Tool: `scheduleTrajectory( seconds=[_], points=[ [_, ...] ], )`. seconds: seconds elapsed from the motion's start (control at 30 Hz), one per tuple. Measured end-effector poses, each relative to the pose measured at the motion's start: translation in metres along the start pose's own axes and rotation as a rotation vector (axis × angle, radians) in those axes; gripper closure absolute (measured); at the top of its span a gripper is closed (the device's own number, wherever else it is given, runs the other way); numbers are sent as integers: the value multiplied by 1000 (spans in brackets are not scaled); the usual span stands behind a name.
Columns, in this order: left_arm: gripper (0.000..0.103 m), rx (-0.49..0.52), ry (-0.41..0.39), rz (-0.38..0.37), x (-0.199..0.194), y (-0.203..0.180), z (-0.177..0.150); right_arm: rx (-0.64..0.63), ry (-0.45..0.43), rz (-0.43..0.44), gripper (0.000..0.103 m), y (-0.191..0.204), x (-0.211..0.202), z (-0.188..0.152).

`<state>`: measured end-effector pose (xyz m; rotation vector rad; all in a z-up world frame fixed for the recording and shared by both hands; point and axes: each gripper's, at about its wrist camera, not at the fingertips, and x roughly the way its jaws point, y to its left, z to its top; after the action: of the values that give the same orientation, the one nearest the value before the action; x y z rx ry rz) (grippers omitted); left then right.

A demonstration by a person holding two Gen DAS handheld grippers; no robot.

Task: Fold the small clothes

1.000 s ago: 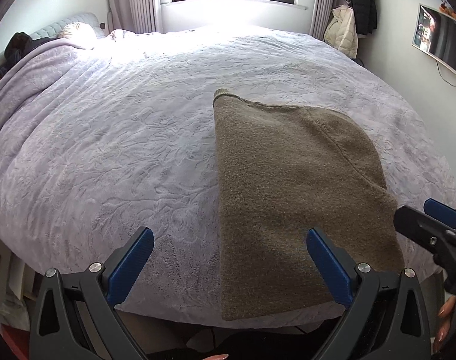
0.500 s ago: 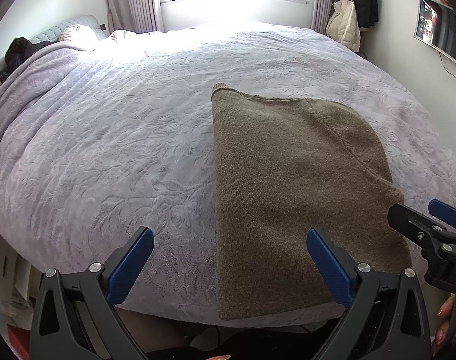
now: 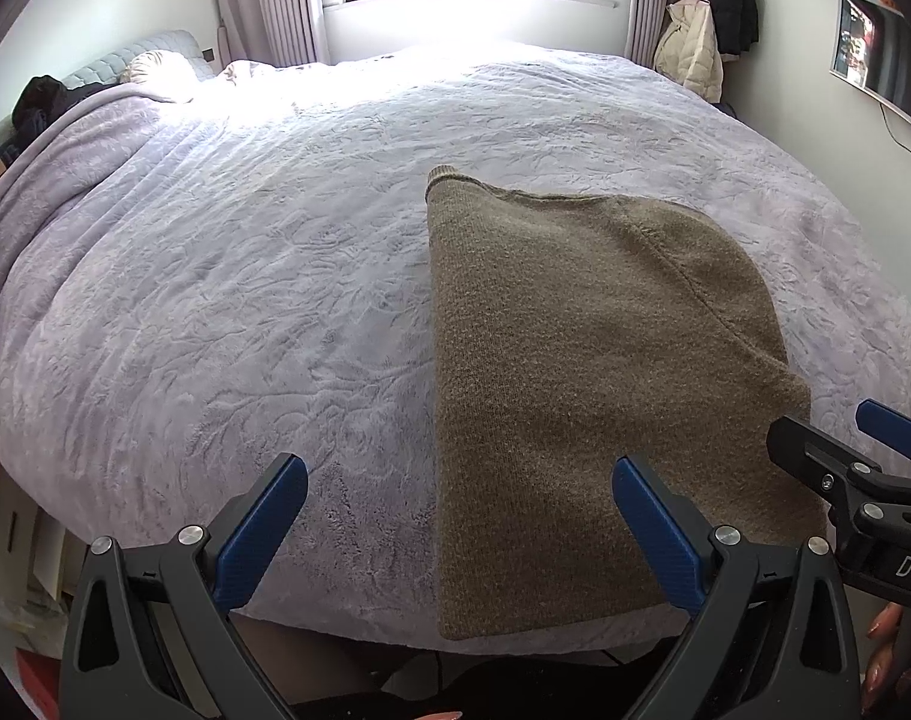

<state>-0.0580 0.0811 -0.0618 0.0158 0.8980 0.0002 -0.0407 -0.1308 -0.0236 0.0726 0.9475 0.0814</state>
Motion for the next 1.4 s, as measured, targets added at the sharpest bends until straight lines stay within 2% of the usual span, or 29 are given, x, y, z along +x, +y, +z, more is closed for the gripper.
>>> scheduleTrajectory(
  seconds=[1.4],
  points=[
    [1, 3, -5, 10, -5, -1, -2, -2, 0, 2, 0, 0, -2, 1]
  ],
)
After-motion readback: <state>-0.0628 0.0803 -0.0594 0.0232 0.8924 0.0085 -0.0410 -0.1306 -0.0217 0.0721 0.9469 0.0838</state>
